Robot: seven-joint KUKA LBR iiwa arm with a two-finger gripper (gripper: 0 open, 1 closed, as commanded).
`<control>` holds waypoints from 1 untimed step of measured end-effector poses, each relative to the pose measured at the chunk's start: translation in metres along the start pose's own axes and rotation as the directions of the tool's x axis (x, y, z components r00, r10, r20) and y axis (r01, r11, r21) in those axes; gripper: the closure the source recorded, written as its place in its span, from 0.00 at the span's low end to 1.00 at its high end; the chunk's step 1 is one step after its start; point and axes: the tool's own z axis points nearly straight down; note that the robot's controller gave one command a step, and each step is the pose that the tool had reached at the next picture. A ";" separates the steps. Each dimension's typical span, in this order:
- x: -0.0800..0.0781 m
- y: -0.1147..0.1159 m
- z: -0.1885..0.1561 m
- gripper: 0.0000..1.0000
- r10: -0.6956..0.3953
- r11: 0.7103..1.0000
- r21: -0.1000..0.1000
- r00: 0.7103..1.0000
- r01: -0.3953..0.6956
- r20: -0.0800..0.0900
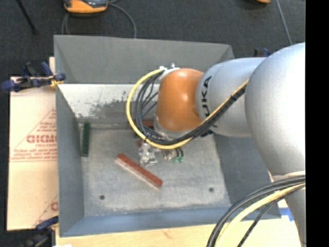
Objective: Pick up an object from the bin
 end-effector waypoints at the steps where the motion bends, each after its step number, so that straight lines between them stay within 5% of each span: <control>1: 0.000 0.000 0.000 0.00 -0.002 1.000 0.001 1.000 0.002 0.000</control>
Offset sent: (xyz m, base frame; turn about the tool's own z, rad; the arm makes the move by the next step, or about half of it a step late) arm 0.0000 0.0000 0.0000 0.0000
